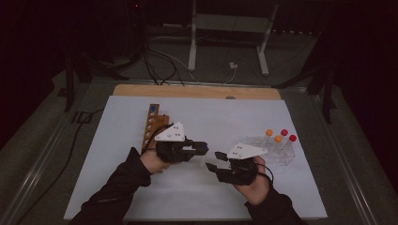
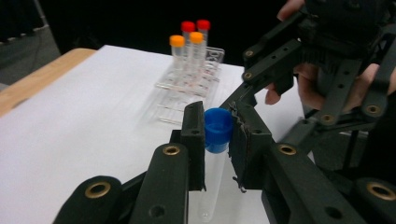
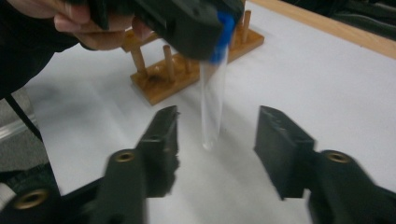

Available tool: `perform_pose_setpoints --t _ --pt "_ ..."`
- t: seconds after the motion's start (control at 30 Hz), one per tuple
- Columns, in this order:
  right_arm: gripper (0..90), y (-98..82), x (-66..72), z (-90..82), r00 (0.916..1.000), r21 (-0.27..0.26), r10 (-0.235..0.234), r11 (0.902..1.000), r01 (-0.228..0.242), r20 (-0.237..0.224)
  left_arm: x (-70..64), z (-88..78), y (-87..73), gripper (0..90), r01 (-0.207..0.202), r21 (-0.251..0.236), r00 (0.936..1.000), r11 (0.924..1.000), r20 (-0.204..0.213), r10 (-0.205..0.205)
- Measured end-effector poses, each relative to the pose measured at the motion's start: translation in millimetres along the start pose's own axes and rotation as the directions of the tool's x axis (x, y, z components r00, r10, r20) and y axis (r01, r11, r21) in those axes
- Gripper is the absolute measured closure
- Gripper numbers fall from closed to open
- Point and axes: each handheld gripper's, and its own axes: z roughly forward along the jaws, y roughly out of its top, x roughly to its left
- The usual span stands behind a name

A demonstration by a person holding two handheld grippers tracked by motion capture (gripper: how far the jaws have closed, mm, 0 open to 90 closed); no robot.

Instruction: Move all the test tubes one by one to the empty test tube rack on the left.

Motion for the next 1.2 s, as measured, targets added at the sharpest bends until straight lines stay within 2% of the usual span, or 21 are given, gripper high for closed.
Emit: perform_pose_setpoints --t 0.27,0.37,0.47,0.57,0.67,0.8,0.93,1.03,1.07,1.13,1.17,1.2 --pt "29.0 1.9 -4.7 -2.5 0.9994 -0.028 0.017 0.9995 -0.017 -0.032 18.7 -25.4 8.5 77.8 0.014 -0.008 0.9973 0.9999 -0.072 -0.014" --pt "25.6 1.7 -5.8 -3.3 0.9995 -0.035 0.028 0.999 -0.028 -0.013 26.7 -35.3 11.0 77.8 0.022 -0.009 0.9944 0.9997 -0.103 -0.023" --pt "21.4 1.9 -5.4 -5.1 0.9994 -0.051 0.033 0.9982 -0.032 0.01 35.9 -46.7 13.5 77.8 0.03 -0.017 0.9896 0.9994 -0.14 -0.032" --pt "16.3 2.4 -5.4 -6.5 0.9991 -0.057 0.035 0.9978 -0.033 0.023 45.3 -59.3 15.5 77.7 0.043 -0.035 0.9815 0.9985 -0.185 -0.048" --pt "14.0 2.5 -6.8 -7.2 0.9985 -0.062 0.046 0.9971 -0.045 0.027 54.5 -71.8 16.5 77.7 0.054 -0.051 0.972 0.9972 -0.226 -0.064" --pt "3.7 1.3 -8.9 -9.4 0.9991 -0.07 0.038 0.9968 -0.039 -0.017 64.8 -85.8 15.9 77.7 0.069 -0.074 0.9549 0.9949 -0.284 -0.088" --pt "2.6 1.7 -11.1 -12.1 0.9985 -0.082 0.048 0.9954 -0.05 -0.024 75.5 -96.7 14.1 77.7 0.084 -0.076 0.9402 0.9935 -0.324 -0.105" --pt "1.2 1.8 -12.8 -14.2 0.9981 -0.092 0.058 0.994 -0.06 -0.024 83.1 -102.7 10.7 77.7 0.097 -0.076 0.9246 0.9924 -0.362 -0.118" --pt "0.1 1.7 -13.1 -14.9 0.9979 -0.096 0.06 0.9935 -0.062 -0.023 85.7 -104.8 9.4 77.7 0.1 -0.076 0.9174 0.9921 -0.379 -0.122" --pt "0.1 2.1 -13.5 -15.7 0.998 -0.092 0.058 0.994 -0.06 -0.025 91.2 -108.8 6.5 77.7 0.114 -0.077 0.9093 0.9905 -0.394 -0.135" --pt "0.1 1.9 -13.7 -16.1 0.9982 -0.095 0.056 0.9938 -0.058 -0.021 93.3 -110.3 5.0 77.7 0.116 -0.079 0.9017 0.9901 -0.41 -0.138" --pt "0.1 1.9 -13.9 -16.3 0.9982 -0.095 0.057 0.9938 -0.058 -0.022 95.8 -111.8 3.4 77.7 0.123 -0.081 0.8991 0.989 -0.413 -0.146"
